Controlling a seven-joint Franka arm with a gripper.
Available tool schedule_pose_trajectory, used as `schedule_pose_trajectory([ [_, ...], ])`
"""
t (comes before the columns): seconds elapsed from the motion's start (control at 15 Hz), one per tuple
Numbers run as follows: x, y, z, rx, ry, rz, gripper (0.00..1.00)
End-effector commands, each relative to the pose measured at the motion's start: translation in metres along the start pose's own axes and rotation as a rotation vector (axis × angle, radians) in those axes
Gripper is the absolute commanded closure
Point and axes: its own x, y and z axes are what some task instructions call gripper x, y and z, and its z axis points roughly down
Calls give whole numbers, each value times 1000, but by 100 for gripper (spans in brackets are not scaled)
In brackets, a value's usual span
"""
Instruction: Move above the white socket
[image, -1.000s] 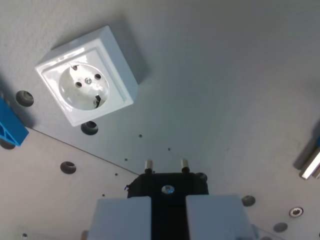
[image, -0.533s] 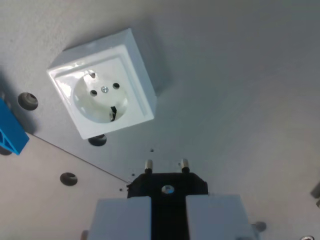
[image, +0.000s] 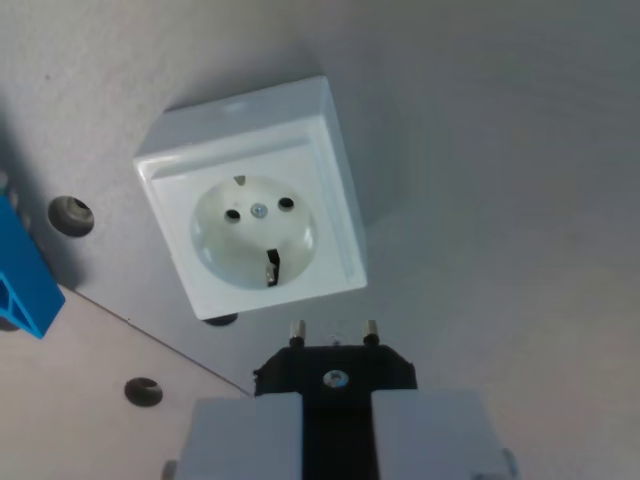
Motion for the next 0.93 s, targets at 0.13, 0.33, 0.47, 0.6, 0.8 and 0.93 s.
schedule_pose_trajectory([
  [0.13, -1, -8, 16, -51, 95, -130, 100],
  [0.33, -1, -13, 23, -56, 94, -140, 100],
  [0.47, 0, -16, 28, -60, 93, -139, 100],
  [0.6, 0, -18, 31, -62, 91, -138, 100],
  [0.8, 0, -21, 36, -67, 92, -136, 100],
  [0.93, 0, -23, 38, -69, 93, -131, 100],
])
